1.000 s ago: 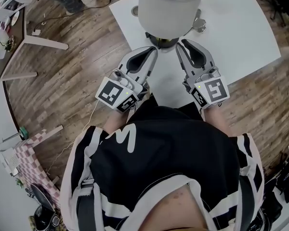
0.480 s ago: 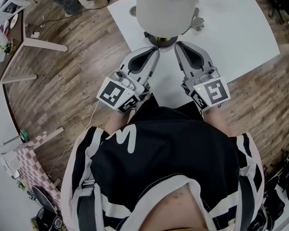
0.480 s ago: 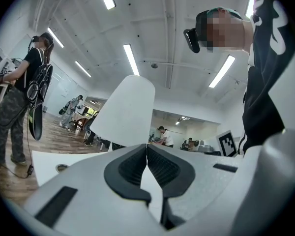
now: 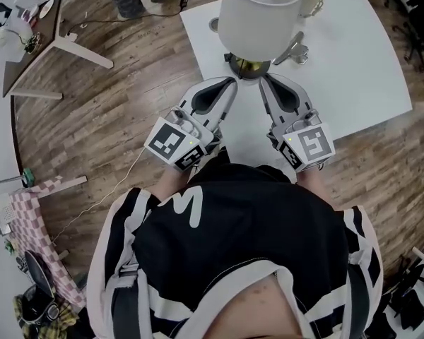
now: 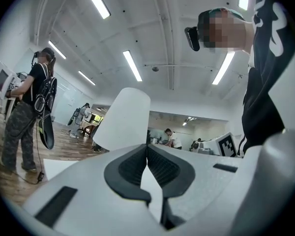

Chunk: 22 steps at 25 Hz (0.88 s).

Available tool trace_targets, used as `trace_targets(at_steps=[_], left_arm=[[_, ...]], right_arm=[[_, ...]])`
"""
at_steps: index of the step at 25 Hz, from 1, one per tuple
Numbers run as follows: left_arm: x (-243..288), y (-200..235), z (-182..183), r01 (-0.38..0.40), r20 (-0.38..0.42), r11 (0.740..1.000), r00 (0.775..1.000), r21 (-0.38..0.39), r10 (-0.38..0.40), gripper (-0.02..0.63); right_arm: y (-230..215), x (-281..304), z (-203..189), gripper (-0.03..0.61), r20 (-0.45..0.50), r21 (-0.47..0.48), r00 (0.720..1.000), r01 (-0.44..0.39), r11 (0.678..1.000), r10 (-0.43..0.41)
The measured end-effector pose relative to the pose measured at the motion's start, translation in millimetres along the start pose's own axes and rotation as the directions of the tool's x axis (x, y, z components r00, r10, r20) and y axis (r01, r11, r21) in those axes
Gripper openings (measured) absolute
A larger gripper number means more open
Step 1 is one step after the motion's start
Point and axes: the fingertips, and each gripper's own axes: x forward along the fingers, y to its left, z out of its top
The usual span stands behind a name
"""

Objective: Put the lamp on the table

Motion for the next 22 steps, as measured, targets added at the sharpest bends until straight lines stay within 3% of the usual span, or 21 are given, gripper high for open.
trace_targets(at_steps=[9,22], left_arm=[[-7,-67,-11,-0.074,0.036,0.997,0.997,-0.006,0.074,0.008],[-34,-191,-46,-0.200,0.058,0.980,0.978,0.010,0.199,0.008]], right_arm=[[2,-65,-1,0.019,-0.043,-0.018,0.998,-0.045,0.999,0.045],[38,-176,-6,0.018,-0.033,0.001,0.984,-0.177,0.984,0.177]])
